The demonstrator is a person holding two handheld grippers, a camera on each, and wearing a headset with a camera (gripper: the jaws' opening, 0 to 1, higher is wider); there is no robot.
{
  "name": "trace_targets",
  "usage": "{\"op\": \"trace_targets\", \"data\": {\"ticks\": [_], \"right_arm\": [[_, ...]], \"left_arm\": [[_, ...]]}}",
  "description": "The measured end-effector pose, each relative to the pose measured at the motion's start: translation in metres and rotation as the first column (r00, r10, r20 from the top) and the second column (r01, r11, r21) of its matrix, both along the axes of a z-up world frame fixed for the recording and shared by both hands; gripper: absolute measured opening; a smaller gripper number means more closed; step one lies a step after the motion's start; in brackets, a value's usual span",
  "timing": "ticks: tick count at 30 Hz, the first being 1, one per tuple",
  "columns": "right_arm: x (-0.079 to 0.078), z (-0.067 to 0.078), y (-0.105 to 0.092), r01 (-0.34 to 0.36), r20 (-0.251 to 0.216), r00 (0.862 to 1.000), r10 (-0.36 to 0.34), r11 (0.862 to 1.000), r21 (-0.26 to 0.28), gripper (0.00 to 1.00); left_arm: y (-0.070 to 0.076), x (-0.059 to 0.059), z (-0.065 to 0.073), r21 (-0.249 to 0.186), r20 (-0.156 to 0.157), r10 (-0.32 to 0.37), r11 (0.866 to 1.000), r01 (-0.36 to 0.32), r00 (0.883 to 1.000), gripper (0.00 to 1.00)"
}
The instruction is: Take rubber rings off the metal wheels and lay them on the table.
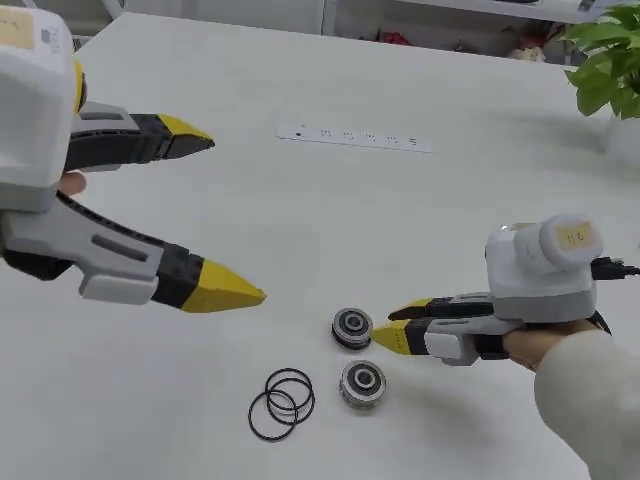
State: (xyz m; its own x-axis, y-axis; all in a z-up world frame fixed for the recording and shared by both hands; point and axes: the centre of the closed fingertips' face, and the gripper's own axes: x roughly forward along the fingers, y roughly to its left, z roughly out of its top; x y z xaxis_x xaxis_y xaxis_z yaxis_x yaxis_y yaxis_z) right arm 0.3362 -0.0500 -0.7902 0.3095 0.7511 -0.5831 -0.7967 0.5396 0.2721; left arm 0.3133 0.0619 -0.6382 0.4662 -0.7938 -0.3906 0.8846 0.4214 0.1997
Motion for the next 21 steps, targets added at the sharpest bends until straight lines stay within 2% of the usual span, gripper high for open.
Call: {"op": "trace_targets", "data": {"ticks": [12, 17, 21], "right_arm": [[-0.004, -0.011, 0.003, -0.048, 0.010, 0.999, 0.048, 0.998, -0.031, 0.23], [-0.004, -0.014, 0.004, -0.068, 0.022, 0.997, 0.069, 0.997, -0.043, 0.22], [-0.003, -0.015, 0.005, -0.077, 0.030, 0.997, 0.078, 0.996, -0.046, 0.21]], "left_arm": [[-0.038, 0.017, -0.008, -0.013, 0.016, -0.076, 0.997, 0.076, 0.997, 0.80], [-0.051, 0.024, -0.022, -0.021, -0.013, -0.091, 0.996, 0.090, 0.996, 0.72], [-0.060, 0.028, -0.031, -0.014, -0.017, -0.104, 0.994, 0.104, 0.994, 0.65]]}}
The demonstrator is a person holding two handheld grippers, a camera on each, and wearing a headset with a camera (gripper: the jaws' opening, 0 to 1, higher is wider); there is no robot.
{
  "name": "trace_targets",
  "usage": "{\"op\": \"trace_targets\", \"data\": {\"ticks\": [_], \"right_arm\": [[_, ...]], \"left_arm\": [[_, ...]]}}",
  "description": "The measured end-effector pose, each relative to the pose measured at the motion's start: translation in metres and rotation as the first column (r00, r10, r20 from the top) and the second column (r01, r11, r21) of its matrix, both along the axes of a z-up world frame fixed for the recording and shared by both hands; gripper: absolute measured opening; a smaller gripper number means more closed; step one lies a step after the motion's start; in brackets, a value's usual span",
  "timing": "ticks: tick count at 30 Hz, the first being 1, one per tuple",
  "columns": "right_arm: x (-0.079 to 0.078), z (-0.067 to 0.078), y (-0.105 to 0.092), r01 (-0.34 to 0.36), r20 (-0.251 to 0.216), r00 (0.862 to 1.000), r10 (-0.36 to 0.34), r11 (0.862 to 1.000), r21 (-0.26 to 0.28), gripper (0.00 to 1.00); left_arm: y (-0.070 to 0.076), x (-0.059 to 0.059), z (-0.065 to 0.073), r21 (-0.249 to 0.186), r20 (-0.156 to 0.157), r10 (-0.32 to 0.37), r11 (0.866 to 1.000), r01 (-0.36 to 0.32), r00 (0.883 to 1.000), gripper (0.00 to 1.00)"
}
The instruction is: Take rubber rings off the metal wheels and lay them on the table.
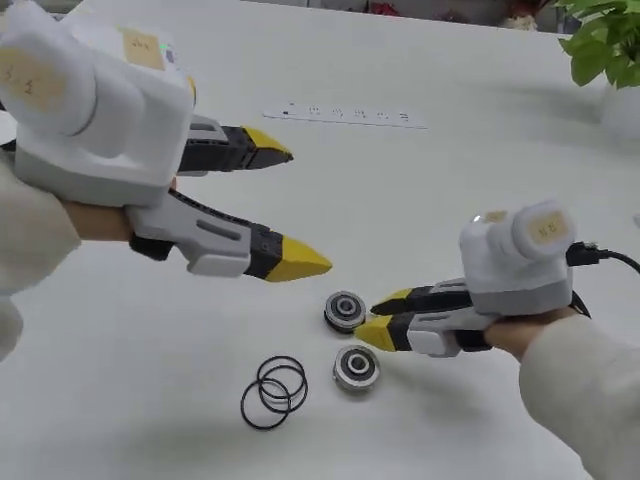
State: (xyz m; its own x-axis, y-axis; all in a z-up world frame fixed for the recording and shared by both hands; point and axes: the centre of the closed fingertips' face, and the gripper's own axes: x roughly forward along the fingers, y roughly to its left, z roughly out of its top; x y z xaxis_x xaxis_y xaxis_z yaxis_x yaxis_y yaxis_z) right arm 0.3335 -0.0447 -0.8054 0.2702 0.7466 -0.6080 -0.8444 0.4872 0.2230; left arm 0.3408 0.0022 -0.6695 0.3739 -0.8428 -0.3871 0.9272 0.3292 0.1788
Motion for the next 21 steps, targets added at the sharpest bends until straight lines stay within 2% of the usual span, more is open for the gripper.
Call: {"op": "trace_targets", "data": {"ticks": [10, 14, 21], "right_arm": [[0.001, 0.002, 0.003, -0.015, 0.015, 1.000, 0.015, 1.000, -0.001, 0.19], [0.002, 0.000, 0.003, -0.021, 0.021, 1.000, 0.022, 1.000, -0.010, 0.19], [0.002, -0.003, 0.004, -0.025, 0.016, 1.000, 0.025, 1.000, -0.014, 0.18]], "left_arm": [[-0.019, 0.004, -0.027, -0.009, -0.040, -0.027, 1.000, 0.027, 0.999, 0.50], [-0.025, 0.006, -0.045, 0.025, -0.039, -0.028, 0.999, 0.029, 0.999, 0.41], [-0.033, 0.005, -0.073, 0.076, -0.067, -0.044, 0.996, 0.049, 0.997, 0.32]]}}
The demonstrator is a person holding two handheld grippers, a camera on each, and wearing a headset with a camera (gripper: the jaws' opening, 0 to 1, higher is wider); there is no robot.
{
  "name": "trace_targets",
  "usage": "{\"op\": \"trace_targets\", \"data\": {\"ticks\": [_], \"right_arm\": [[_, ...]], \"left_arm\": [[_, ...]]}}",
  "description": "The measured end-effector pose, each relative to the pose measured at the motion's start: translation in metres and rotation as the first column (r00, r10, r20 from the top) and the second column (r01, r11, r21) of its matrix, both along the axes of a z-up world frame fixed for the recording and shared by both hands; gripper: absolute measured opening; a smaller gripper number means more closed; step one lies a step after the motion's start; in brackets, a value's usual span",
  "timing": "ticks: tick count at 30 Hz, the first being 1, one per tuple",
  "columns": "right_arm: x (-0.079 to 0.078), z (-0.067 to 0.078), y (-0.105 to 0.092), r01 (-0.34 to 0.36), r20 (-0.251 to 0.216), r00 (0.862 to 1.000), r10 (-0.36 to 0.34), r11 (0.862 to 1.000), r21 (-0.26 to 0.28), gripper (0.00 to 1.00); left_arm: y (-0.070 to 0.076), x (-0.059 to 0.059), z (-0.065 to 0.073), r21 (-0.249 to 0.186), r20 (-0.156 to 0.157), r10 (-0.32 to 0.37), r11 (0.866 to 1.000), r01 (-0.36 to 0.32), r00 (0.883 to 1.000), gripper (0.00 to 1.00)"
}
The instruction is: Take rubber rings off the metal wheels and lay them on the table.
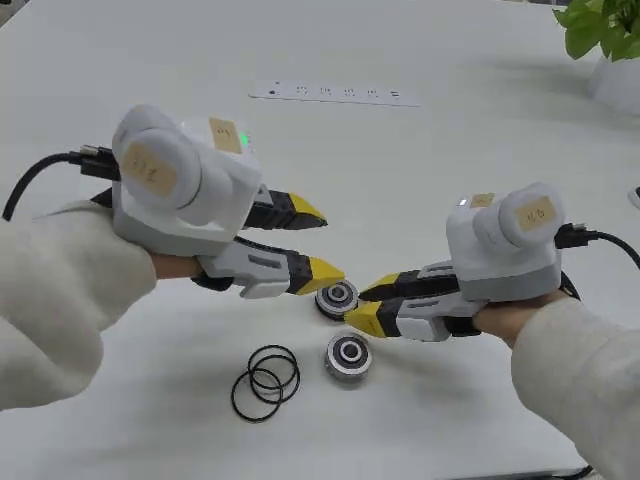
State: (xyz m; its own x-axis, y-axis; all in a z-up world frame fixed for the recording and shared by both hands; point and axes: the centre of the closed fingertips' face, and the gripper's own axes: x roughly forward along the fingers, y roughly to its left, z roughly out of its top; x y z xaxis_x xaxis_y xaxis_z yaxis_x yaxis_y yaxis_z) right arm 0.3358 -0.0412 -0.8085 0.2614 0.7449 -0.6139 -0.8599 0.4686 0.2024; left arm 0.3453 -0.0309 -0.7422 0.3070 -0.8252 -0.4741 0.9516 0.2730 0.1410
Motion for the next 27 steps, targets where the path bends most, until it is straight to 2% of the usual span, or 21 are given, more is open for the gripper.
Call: {"op": "trace_targets", "data": {"ticks": [6, 11, 18, 21, 27], "right_arm": [[-0.001, -0.001, 0.002, -0.006, 0.004, 1.000, 0.006, 1.000, -0.001, 0.18], [-0.005, 0.000, 0.005, -0.013, 0.008, 1.000, 0.013, 1.000, -0.004, 0.16], [-0.004, -0.002, 0.003, -0.017, 0.016, 1.000, 0.018, 1.000, -0.014, 0.14], [-0.003, -0.002, 0.003, -0.018, 0.019, 1.000, 0.018, 1.000, -0.016, 0.13], [-0.002, -0.003, 0.002, -0.018, 0.024, 1.000, 0.019, 1.000, -0.018, 0.12]], "left_arm": [[-0.007, -0.004, -0.019, 0.020, -0.042, -0.011, 1.000, 0.011, 0.999, 0.28], [-0.007, -0.003, -0.031, 0.027, -0.072, 0.006, 1.000, -0.004, 0.997, 0.24], [-0.005, -0.003, -0.045, 0.051, -0.095, 0.016, 0.999, -0.011, 0.995, 0.20], [-0.004, -0.003, -0.047, 0.035, -0.116, 0.030, 0.999, -0.026, 0.993, 0.19], [-0.004, -0.004, -0.046, 0.029, -0.120, 0.029, 0.999, -0.026, 0.992, 0.18]]}}
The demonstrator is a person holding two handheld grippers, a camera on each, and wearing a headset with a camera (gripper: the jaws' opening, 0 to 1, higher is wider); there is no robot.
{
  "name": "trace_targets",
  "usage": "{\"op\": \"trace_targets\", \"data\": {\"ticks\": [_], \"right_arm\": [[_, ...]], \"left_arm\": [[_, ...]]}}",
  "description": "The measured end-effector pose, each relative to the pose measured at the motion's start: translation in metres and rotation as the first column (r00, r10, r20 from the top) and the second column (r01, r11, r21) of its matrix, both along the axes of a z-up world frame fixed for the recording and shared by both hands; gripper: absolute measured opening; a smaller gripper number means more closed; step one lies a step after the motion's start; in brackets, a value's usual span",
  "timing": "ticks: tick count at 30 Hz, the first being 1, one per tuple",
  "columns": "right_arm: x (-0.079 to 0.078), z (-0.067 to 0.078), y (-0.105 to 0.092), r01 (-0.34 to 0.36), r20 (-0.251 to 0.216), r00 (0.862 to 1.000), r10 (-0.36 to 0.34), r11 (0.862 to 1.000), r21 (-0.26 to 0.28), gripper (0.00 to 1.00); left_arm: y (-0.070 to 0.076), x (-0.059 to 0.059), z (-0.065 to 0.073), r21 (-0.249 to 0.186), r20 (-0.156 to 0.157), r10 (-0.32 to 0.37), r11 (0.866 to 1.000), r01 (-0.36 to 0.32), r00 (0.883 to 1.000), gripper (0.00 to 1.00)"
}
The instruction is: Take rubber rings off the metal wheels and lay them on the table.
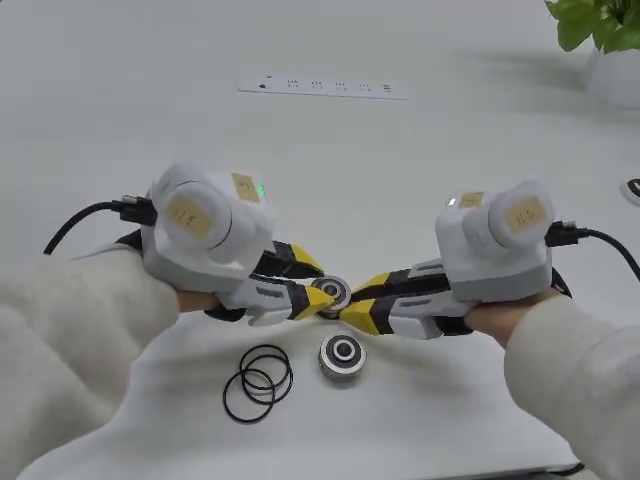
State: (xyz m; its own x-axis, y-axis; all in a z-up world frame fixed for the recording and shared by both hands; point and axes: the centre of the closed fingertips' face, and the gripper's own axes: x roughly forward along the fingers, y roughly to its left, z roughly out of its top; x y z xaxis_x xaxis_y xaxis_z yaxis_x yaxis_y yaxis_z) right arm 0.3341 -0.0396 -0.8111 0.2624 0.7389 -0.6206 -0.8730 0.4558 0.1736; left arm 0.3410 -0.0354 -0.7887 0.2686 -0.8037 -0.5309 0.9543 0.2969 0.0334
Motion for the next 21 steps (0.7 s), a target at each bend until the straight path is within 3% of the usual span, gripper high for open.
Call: {"op": "trace_targets", "data": {"ticks": [10, 14, 19, 21], "right_arm": [[0.0000, -0.0007, -0.0019, -0.015, 0.015, 1.000, 0.015, 1.000, -0.008, 0.09], [0.0024, 0.0003, -0.0042, -0.024, 0.048, 0.999, 0.025, 1.000, -0.019, 0.02], [0.0030, 0.0002, -0.0038, -0.019, 0.046, 0.999, 0.020, 1.000, -0.020, 0.00], [0.0042, -0.0001, -0.0047, 0.015, 0.010, 1.000, -0.015, 1.000, -0.003, 0.00]], "left_arm": [[-0.0011, -0.0014, -0.0019, -0.023, -0.022, 0.019, 1.000, -0.019, 1.000, 0.15], [-0.0005, -0.0010, -0.0019, -0.032, -0.025, 0.030, 0.999, -0.030, 0.999, 0.15], [0.0000, -0.0008, -0.0022, -0.033, -0.021, 0.034, 0.999, -0.034, 0.999, 0.14], [0.0003, -0.0008, -0.0024, -0.030, -0.013, 0.030, 0.999, -0.031, 0.999, 0.14]]}}
